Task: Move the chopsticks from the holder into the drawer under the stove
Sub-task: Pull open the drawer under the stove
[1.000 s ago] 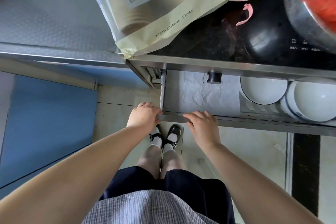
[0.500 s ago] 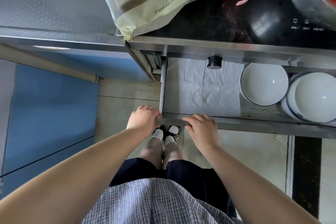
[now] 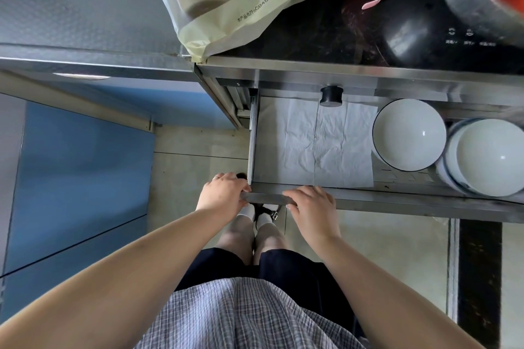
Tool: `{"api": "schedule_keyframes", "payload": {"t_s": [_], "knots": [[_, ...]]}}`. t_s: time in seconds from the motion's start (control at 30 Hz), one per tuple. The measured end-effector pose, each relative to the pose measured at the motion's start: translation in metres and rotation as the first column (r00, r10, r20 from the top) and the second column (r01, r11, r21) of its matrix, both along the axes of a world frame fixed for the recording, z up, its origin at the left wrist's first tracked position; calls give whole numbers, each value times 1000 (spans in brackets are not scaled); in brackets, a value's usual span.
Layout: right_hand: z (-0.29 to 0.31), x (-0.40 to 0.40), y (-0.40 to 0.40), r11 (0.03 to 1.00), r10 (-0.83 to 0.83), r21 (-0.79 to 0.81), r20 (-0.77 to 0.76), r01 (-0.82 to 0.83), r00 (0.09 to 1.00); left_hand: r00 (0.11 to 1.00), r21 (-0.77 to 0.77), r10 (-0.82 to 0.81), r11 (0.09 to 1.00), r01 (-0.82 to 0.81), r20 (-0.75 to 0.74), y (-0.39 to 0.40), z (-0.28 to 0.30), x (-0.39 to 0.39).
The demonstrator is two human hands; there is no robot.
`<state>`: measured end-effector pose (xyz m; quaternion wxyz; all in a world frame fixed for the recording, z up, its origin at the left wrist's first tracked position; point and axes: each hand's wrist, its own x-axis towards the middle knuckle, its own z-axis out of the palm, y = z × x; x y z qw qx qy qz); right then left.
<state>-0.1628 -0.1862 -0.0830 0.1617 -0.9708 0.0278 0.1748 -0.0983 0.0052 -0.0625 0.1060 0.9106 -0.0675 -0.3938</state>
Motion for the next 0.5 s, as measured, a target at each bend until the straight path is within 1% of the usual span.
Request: {"api": "schedule_keyframes", "payload": {"t_s": [0.07,0.1,0.17,0.23,0.27,0.3,0.37,0.43,0.5], "knots": [[4,1,0,1000,3,12,-26,-3,1000,1000,0,6,1000,-6,-2,0,1,0],[7,4,-1,1000,7,21,-67,-5,998,1000,-1,7,1000,-7,-9,-1,1,0],[11,13,-2,998,0,65,-208,14,978,999,-5,8,1000,-9,-44,-1,3,2],[18,27,-4,984,-36,155,-331,92,943,994,-51,60,997,-65,-89,1,7,8],[23,35,-4,966,-62,212,-357,146,932,987,-93,115,988,-125,-109,2,11,12],[29,44,-3,948,-86,259,-357,187,930,975,-138,185,970,-201,-120,4,16,17],[46,61,4,922,-112,320,-314,216,943,933,-219,339,908,-358,-118,11,32,26],[67,78,16,909,-96,370,-265,193,959,881,-288,465,835,-470,-88,23,50,32],[90,96,34,904,-42,408,-214,129,976,826,-337,561,770,-542,-47,40,70,37]]}}
